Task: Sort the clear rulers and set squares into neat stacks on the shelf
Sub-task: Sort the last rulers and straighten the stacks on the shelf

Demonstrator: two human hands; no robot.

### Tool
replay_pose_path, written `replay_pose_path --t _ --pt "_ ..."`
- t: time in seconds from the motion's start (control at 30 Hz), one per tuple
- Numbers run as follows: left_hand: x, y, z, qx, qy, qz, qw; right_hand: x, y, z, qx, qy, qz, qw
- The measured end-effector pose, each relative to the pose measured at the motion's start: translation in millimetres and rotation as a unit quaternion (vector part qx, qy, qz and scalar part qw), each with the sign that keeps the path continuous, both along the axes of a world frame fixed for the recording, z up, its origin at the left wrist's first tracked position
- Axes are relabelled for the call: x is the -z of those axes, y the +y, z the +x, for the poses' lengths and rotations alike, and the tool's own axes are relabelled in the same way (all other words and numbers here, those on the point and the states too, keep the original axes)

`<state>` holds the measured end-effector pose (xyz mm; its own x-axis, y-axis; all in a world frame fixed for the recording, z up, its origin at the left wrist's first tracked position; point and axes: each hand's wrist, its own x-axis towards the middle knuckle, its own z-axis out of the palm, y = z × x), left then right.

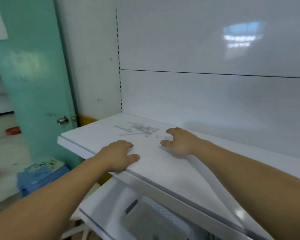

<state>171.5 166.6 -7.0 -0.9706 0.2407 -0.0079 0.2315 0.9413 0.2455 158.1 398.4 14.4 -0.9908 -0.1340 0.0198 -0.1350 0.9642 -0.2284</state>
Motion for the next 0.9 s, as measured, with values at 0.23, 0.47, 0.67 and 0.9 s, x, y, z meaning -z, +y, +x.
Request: replay_pose_path --t 0.23,0.47,0.67,0.9 --pt "-2.6 -39.7 -54.2 -0.008 0.016 -0.004 1.0 8.4 -60.1 -76.6 0.014 -0.006 -0.011 1.0" --pt "-6.9 -55.1 -146.3 0.029 0.035 -0.005 0.999 8.0 -79.4 -155.2 0.024 -0.038 0.042 0.998" --pt "-6.0 -64.4 -203.9 0.084 0.004 -0.068 0.994 -0.4 -91.2 -177.6 0.042 -0.055 -0.063 0.996" --pt "-3.4 -72.4 -226.2 0.166 0.005 0.042 0.985 -1.8 -104.8 -172.2 0.107 -0.045 -0.062 0.991"
